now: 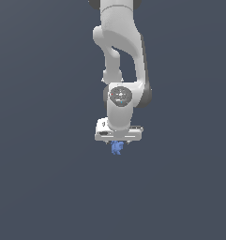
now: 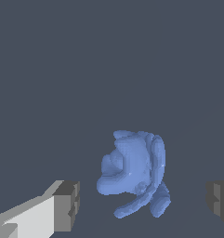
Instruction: Pick up the object and move it to a goal position.
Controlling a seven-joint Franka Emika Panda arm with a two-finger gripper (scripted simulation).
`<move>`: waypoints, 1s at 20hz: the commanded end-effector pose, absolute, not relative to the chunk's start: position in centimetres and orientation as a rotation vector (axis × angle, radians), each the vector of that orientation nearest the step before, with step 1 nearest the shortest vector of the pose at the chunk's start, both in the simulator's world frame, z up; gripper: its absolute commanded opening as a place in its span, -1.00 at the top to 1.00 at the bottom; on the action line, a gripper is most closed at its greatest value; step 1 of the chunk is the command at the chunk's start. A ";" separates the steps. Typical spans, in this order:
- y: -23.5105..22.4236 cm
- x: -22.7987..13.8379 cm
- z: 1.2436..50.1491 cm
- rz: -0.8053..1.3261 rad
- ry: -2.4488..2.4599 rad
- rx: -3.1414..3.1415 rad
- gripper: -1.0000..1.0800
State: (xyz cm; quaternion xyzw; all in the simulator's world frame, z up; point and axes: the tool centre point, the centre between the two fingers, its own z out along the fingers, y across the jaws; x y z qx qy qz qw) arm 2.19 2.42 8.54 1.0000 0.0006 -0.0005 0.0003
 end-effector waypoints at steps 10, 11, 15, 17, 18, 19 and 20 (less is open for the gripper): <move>2.4 2.2 4.1 0.000 -0.002 3.142 -0.92; 2.4 2.2 4.0 0.000 -0.002 3.142 -0.92; 2.4 2.3 4.0 0.000 -0.002 3.142 1.00; 2.4 2.3 4.0 0.000 -0.002 3.142 1.00; 2.4 2.3 4.0 0.000 -0.002 3.142 1.00; 2.4 2.3 4.0 0.000 -0.002 3.142 1.00; 2.4 2.3 4.0 0.000 -0.002 3.142 1.00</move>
